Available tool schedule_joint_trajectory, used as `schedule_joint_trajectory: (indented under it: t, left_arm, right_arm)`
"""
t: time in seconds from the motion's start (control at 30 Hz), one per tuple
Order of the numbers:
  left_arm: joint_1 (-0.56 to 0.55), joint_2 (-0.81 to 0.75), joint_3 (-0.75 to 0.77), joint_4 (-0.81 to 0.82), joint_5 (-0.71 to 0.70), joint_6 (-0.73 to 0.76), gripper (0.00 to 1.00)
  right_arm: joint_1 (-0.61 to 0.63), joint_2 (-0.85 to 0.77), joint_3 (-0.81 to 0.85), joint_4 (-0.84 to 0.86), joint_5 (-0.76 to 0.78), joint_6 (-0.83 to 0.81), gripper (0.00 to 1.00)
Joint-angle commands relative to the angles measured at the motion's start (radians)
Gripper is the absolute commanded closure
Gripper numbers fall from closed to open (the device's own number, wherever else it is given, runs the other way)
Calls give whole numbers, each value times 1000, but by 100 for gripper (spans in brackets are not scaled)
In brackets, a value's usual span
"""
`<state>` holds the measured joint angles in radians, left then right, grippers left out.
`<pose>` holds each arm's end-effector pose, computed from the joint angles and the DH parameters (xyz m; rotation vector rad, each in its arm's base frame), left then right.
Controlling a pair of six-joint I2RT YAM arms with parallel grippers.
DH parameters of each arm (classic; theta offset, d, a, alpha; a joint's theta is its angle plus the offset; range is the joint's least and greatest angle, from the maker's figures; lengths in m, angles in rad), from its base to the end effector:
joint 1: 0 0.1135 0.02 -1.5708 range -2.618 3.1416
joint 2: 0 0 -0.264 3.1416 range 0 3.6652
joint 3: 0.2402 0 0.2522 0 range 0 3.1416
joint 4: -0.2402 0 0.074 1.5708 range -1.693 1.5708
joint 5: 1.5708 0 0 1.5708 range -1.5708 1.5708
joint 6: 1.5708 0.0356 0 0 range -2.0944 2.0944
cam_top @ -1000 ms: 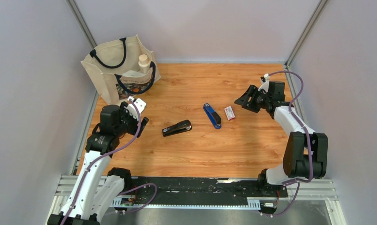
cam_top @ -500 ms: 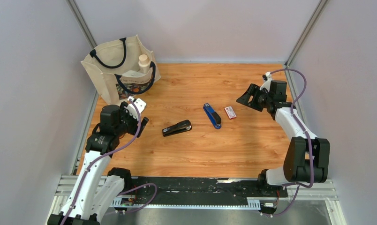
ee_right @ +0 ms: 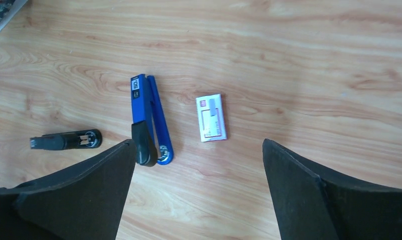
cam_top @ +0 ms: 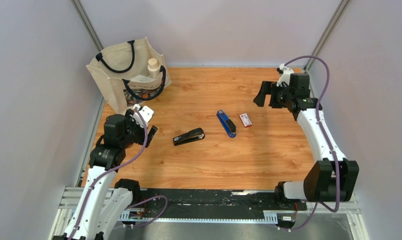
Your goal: Load the staples into the stapler
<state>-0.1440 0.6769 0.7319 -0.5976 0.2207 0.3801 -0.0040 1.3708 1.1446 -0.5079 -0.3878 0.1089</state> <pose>0.1460 -0.0290 0.2961 0.6697 1.9905 -0.0912 0.2992 0.0123 0.3041 -0.0701 2.2877 0.5003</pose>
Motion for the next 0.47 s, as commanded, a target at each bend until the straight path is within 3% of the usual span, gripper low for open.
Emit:
schedule_joint_trajectory:
  t: [0.0, 0.1, 0.23, 0.43]
  left_arm:
    - [7, -57, 58, 15, 0, -56, 13]
    - [6, -97, 98, -5, 14, -101, 13]
    - [9, -145, 80, -4, 43, -110, 13]
    - [7, -137, 80, 18, -7, -118, 13]
  right_arm:
    - [1, -143, 55, -117, 195, -149, 0]
    - [-1, -297, -61, 21, 289, -195, 0]
    - [-1, -502, -186, 189, 267, -209, 0]
    - [-1, -682, -284, 336, 265, -193, 0]
